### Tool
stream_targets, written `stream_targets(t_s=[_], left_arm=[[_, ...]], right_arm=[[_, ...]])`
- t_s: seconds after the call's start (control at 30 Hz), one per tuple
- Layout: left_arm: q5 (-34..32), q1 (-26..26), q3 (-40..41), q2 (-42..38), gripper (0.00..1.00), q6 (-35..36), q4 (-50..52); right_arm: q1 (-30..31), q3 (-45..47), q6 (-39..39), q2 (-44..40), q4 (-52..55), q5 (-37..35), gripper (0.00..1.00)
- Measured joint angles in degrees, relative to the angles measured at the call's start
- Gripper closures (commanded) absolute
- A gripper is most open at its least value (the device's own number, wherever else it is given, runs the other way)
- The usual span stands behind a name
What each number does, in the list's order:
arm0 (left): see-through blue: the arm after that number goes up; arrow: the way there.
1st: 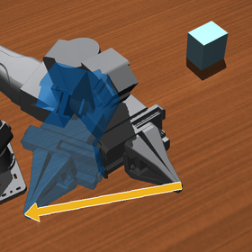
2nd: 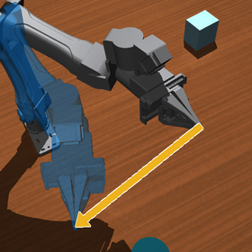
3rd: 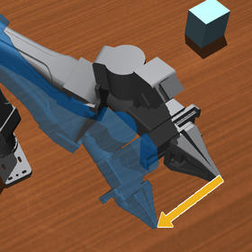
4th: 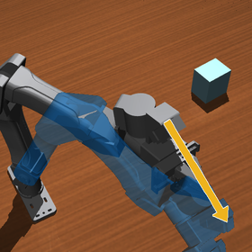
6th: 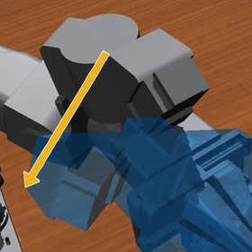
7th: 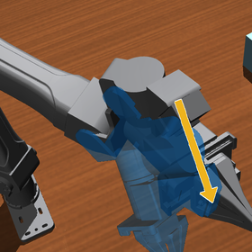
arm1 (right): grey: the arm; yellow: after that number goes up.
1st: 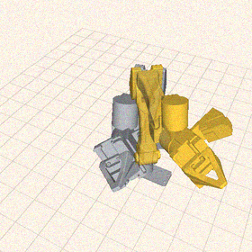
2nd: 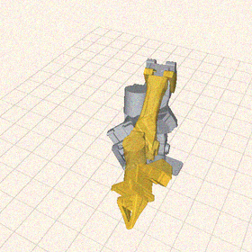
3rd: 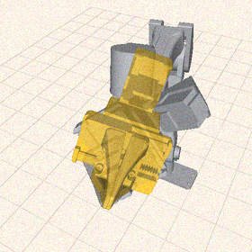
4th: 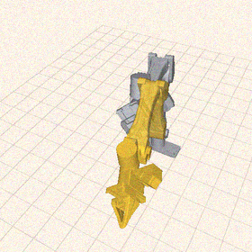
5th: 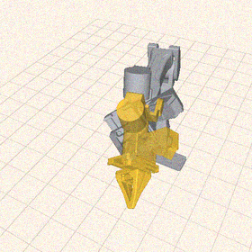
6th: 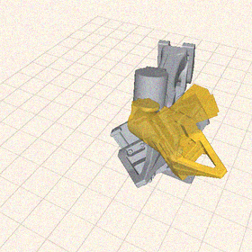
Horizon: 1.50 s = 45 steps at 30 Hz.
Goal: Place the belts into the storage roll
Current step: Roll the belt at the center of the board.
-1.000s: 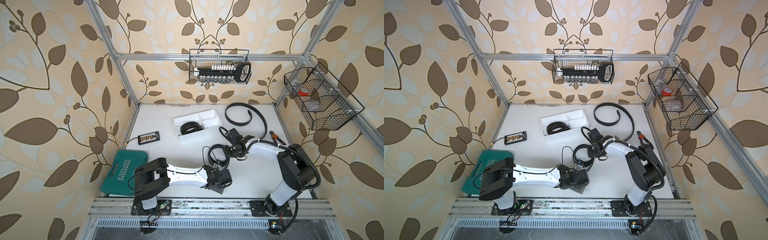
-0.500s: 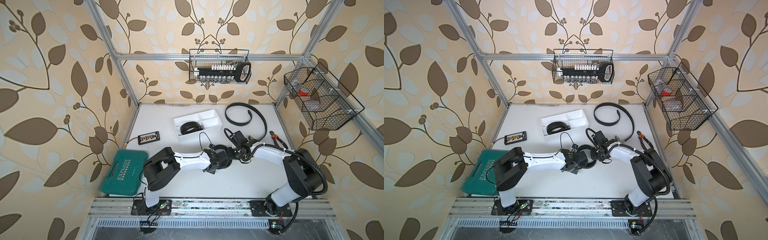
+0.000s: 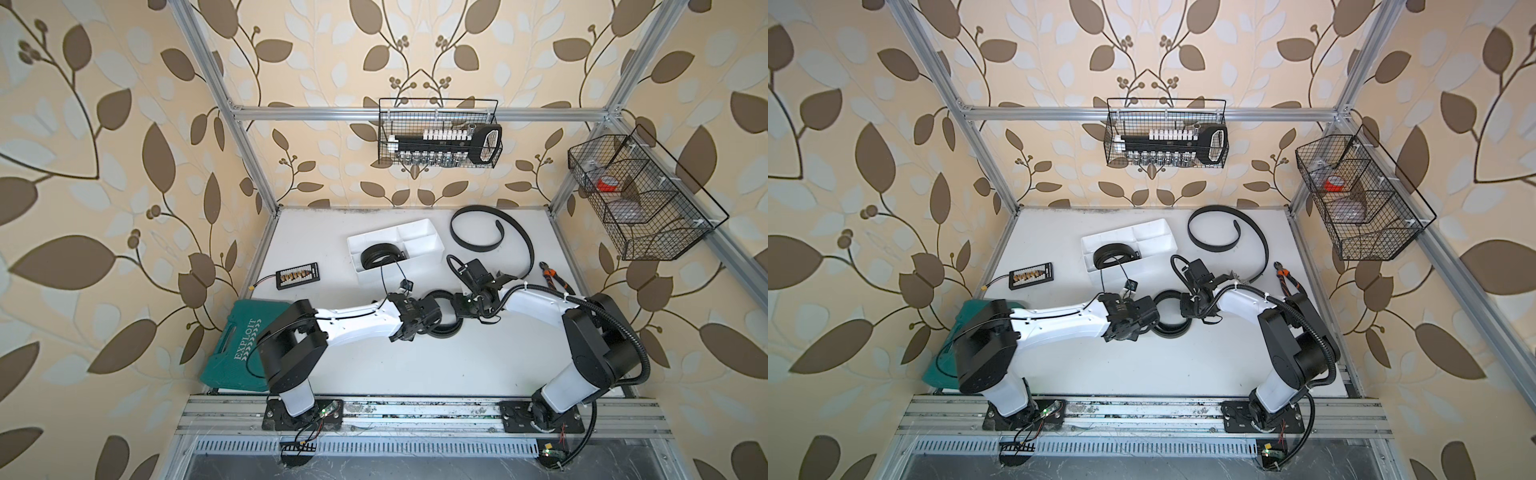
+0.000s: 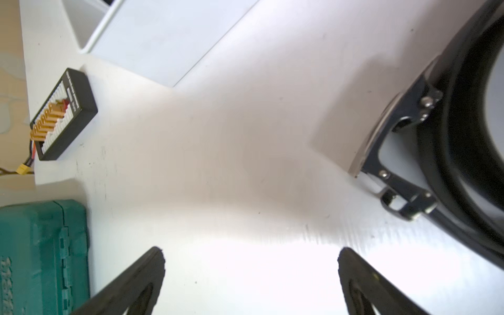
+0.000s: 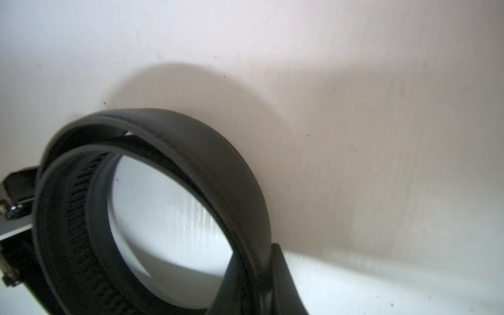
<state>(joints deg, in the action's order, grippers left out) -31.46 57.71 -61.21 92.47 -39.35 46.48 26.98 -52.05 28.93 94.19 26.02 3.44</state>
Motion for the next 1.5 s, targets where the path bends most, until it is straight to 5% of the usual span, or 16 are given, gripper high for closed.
stream_targets(t_s=[0.17,0.27,0.53,0.93,1.5], left_arm=[[15.0,0.0,14.7,-20.9,0.01,-10.1,-14.4],[23.0,0.0,21.7,-24.5,0.01,-18.1,-25.7],[30.2,0.0,19.1,-12.6,0.01,-22.9,-38.1],[37.9,-8.7,11.5,-0.2,0.01,-22.2,-39.1],[43.4,-12.5,3.5,8.0,0.03,-19.8,-36.9]], right_arm=[[0.0,-1.2,0.0,0.9,0.9,0.6,1.00],[0.0,-1.6,0.0,1.2,1.3,0.7,1.00],[0.0,-1.6,0.0,1.2,1.3,0.9,1.00],[1.2,-1.5,-0.4,1.1,1.2,-0.8,1.00],[3.6,-0.3,-1.5,0.4,-1.2,-2.3,1.00]])
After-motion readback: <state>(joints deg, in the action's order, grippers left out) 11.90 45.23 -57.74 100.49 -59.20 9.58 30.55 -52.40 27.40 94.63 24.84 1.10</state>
